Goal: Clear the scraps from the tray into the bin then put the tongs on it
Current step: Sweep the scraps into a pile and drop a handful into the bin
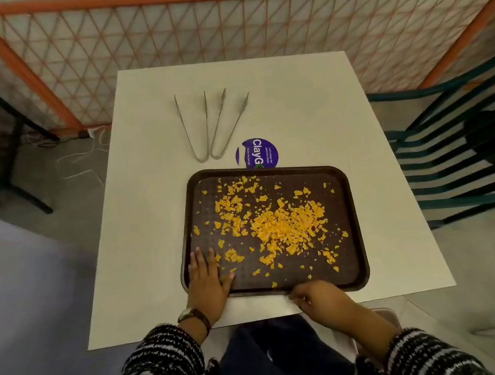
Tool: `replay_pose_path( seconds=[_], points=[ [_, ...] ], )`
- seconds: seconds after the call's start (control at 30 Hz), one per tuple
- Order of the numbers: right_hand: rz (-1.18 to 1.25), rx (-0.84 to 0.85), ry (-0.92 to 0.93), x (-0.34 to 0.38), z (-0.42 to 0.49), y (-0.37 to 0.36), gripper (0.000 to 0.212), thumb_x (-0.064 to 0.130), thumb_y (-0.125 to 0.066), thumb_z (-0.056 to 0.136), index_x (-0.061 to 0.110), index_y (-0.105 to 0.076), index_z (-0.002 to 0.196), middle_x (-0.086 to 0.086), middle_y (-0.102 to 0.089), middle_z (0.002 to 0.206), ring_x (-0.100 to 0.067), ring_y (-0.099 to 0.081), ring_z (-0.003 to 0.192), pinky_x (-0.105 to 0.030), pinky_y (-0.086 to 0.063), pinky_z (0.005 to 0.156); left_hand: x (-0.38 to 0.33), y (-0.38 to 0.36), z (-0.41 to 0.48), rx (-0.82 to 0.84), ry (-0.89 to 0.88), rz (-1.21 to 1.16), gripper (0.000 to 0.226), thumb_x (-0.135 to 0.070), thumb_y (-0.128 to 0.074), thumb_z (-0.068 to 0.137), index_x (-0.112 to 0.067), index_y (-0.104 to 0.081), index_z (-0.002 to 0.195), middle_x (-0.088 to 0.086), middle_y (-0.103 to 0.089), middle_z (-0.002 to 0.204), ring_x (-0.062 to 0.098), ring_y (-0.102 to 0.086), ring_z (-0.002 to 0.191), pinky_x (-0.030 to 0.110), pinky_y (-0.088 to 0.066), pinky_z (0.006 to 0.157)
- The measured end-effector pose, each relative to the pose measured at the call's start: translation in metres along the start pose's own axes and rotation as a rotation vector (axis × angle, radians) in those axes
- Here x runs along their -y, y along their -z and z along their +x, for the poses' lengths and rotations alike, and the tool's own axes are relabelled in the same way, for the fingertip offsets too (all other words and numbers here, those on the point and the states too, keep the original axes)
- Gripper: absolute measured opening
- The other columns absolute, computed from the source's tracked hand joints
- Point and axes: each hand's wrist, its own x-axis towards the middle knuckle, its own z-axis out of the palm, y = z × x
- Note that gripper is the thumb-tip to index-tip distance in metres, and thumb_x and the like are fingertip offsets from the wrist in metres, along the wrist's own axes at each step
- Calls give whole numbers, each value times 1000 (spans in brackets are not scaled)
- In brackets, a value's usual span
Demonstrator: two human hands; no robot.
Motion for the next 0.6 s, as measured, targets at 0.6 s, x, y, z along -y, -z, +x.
replay_pose_path(
  seconds=[0.6],
  points=[
    [201,-444,-246,-67,29,27,59,34,-46,96,7,-28,146,-12,-19,156,-27,-13,145,-38,-18,116,-76,-1,-8,119,-206,-274,85,-65,-24,82,-21,11,146,-11,26,151,6,3,141,41,-24,115]
  ],
)
